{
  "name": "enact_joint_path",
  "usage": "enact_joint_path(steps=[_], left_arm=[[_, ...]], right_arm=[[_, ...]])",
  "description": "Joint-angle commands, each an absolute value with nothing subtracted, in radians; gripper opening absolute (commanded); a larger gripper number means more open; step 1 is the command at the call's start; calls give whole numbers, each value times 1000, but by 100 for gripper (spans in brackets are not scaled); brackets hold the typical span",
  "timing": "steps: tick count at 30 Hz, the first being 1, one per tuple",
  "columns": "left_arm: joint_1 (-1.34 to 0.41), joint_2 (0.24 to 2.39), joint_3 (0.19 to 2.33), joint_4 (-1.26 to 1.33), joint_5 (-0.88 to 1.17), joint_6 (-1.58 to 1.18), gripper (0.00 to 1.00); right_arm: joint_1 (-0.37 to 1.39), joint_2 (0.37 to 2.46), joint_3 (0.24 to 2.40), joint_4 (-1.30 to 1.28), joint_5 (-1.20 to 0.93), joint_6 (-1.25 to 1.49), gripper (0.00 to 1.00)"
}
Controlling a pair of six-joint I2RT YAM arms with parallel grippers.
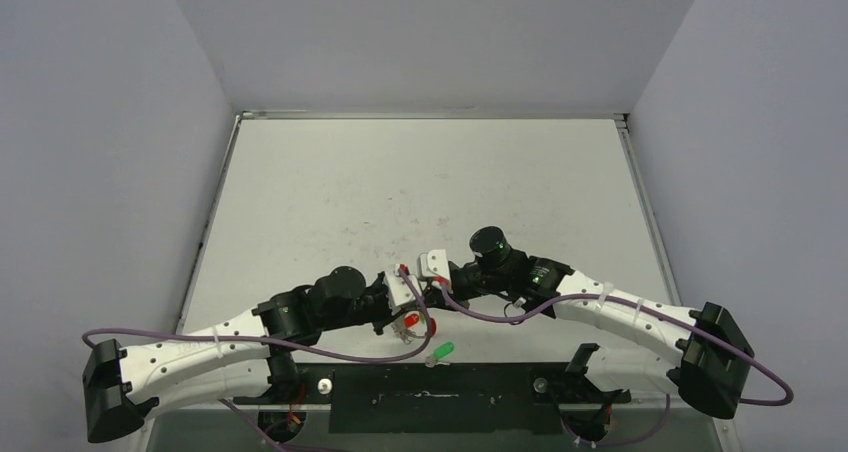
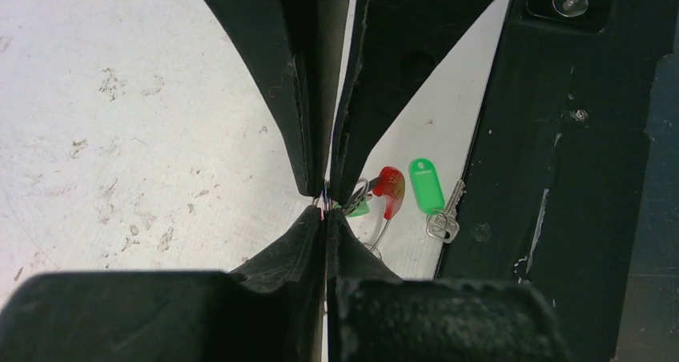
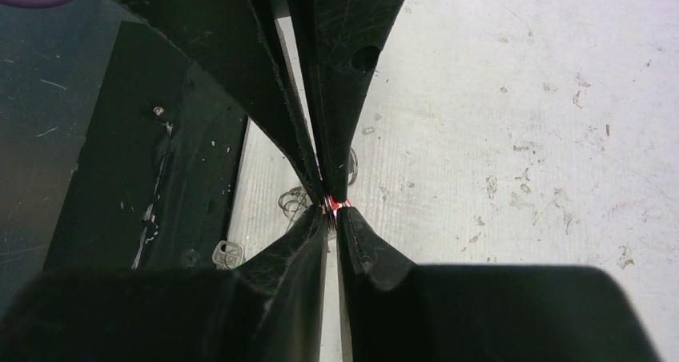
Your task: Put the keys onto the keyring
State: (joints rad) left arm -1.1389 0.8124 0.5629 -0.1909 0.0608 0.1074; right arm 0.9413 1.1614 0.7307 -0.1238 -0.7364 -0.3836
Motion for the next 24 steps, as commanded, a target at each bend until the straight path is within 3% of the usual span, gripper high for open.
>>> enact_joint_path(steps=[1,2,4,8,10,16,21,24], left_arm=[[-1144,807,574,-105,85,103,0],[-1144,807,572,-104,85,104,0],[-1144,802,571,-109,80,102,0],[-1144,766,562,-134,19,70,35],[-1144,725,551,-155,-29,52,41],[-1144,509,407,-67,-66,19,43],[-1144,358,241,145,-2,28,32],[-1144,322,161,271,56,38,31]], right_arm=[[972,1185,756,-51,-718,-355,8],[973,1187,756,-48,-718,-353,2],[973,1189,756,-53,-716,-354,0],[961,1183,724,-10,-725,-314,0],[941,1169,689,79,-734,-261,0],[869,1112,536,436,-750,-31,0],[865,1085,455,652,-744,69,0],[865,1086,418,771,-745,127,0]])
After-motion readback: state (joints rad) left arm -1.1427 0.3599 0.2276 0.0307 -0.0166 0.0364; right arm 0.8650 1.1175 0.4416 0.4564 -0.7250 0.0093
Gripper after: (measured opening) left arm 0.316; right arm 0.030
